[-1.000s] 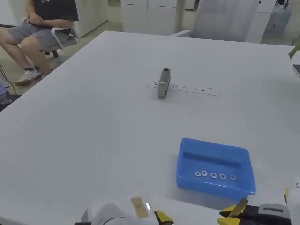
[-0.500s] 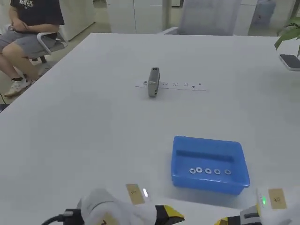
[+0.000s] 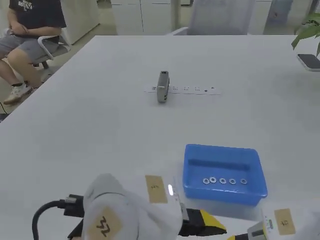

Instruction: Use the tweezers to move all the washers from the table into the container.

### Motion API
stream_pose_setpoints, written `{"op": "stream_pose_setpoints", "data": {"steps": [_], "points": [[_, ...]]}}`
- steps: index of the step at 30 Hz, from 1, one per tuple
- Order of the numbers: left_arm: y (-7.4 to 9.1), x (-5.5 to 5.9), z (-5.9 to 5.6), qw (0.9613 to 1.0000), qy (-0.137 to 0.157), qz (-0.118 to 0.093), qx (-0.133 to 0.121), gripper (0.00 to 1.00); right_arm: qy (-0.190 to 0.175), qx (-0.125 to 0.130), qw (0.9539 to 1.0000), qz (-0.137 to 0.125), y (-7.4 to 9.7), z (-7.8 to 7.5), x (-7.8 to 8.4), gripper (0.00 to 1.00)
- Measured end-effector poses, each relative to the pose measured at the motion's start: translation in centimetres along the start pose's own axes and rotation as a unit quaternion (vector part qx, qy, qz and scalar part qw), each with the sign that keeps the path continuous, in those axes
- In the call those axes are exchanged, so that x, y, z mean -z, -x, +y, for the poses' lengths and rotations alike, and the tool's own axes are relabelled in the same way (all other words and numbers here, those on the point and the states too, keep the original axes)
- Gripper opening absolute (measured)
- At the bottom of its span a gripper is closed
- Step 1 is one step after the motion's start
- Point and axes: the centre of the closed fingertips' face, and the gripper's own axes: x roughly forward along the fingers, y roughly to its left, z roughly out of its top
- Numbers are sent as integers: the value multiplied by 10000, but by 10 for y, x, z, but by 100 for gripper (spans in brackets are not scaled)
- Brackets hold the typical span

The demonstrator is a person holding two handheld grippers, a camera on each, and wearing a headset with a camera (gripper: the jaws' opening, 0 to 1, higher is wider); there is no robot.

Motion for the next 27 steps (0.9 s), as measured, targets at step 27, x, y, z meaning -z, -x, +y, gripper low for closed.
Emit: {"op": "stream_pose_setpoints", "data": {"steps": [27], "points": [[-13,25,10,9941,-585,908,-24,0,302,164,9990,286,7,-6,8,4]]}}
